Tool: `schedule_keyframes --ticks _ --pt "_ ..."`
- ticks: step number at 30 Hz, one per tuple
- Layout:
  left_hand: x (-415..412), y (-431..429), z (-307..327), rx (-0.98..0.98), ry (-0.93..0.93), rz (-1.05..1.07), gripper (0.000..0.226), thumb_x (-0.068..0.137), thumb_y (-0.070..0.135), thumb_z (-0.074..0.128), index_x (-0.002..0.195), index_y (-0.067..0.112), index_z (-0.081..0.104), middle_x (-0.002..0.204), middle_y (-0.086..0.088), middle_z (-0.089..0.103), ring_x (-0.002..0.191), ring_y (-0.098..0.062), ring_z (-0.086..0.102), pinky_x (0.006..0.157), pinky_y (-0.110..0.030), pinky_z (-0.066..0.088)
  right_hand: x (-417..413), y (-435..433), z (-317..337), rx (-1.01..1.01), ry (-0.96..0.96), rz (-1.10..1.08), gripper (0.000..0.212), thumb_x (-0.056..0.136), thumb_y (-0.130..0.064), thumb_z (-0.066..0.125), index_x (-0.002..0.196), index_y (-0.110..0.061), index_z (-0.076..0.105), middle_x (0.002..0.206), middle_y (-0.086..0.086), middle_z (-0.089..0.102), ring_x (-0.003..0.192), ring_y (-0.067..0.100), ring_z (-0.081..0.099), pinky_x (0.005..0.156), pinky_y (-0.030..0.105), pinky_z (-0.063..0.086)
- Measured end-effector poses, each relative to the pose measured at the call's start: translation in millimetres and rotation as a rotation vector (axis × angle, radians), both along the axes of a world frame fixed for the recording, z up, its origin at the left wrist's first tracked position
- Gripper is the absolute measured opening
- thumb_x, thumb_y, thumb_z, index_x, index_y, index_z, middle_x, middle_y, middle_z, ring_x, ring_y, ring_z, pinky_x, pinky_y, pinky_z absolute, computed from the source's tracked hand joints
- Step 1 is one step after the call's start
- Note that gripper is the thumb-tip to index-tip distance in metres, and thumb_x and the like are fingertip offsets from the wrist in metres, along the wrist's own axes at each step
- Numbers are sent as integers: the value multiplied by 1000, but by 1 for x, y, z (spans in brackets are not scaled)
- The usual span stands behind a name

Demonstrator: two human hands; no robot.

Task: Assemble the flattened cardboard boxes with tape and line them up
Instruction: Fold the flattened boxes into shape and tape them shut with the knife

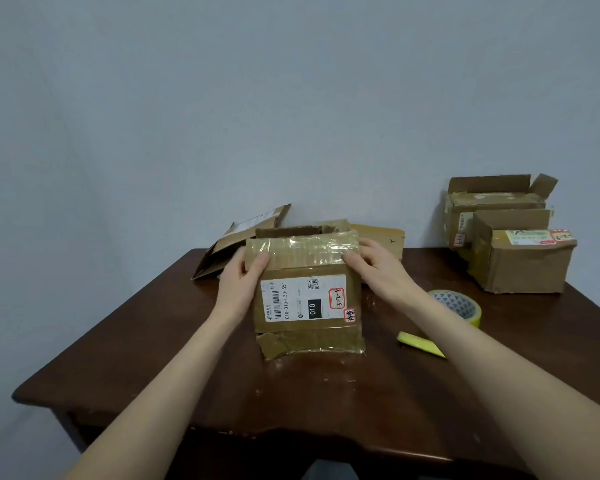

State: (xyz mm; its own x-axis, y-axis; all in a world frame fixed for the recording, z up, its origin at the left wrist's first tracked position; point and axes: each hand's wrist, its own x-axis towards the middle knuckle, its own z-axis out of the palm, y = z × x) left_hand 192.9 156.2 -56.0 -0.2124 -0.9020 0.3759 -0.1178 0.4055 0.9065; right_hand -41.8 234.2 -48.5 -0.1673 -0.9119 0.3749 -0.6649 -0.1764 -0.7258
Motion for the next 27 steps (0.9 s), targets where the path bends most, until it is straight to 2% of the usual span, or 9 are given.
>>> schedule_keyframes --ticks 2,5,8,11,15,19,22,24,27 --pt "0 -5 9 -45 -81 67 65 79 46 67 135 25 41 127 4 51 98 -6 57 84 -22 47 -1 -2 4 -8 -75 -41 50 90 -46 59 130 -17 52 132 -3 50 111 16 53 97 40 45" --pt "1 -15 28 -19 -193 -15 84 89 16 64 152 27 10 127 16 38 85 2 52 65 -5 42 -3 -6 16 43 -141 -25 83 84 -39 69 151 -21 22 137 1 39 107 17 50 95 36 45" --pt "3 -22 35 -116 -423 -115 50 88 21 58 134 36 49 127 12 55 97 -1 53 86 -13 44 0 -13 25 82 -98 39 81 87 -27 66 153 -27 18 152 2 23 133 21 35 108 34 32" --pt "2 -22 31 -228 -509 -81 29 88 27 50 107 28 72 128 7 59 117 -5 49 102 -30 39 3 -18 23 125 -57 134 42 93 -27 56 135 -27 53 150 -3 30 139 16 29 110 30 28" --pt "-3 -24 28 -208 -607 -48 30 96 30 50 122 24 63 142 2 48 130 -12 42 105 -29 31 0 -20 17 181 -19 155 56 84 -46 67 134 -23 57 151 -5 28 140 13 28 107 26 27" --pt "-4 -23 23 -17 -436 -99 44 96 33 52 139 24 48 148 0 41 131 -12 40 105 -25 29 6 -18 17 140 127 95 70 78 -51 71 139 -22 50 158 -3 21 145 17 20 116 36 20" --pt "-5 -28 23 -24 -463 -109 44 97 31 50 140 25 46 148 1 41 126 -8 41 101 -23 30 9 -18 30 204 443 40 75 81 -65 57 144 -26 42 159 -2 23 149 24 4 119 46 10" --pt "-5 -30 28 -44 -554 -93 46 97 34 47 142 27 43 152 2 34 134 -12 36 108 -28 28 15 -20 36 237 675 34 76 85 -69 45 148 -27 33 159 -1 21 149 24 -1 120 47 3" --pt "-11 -28 37 -299 -866 27 40 100 33 38 139 28 47 159 3 18 144 -15 20 116 -33 17 24 -22 37 272 729 45 74 89 -68 39 151 -33 23 161 -1 16 149 22 0 120 42 5"
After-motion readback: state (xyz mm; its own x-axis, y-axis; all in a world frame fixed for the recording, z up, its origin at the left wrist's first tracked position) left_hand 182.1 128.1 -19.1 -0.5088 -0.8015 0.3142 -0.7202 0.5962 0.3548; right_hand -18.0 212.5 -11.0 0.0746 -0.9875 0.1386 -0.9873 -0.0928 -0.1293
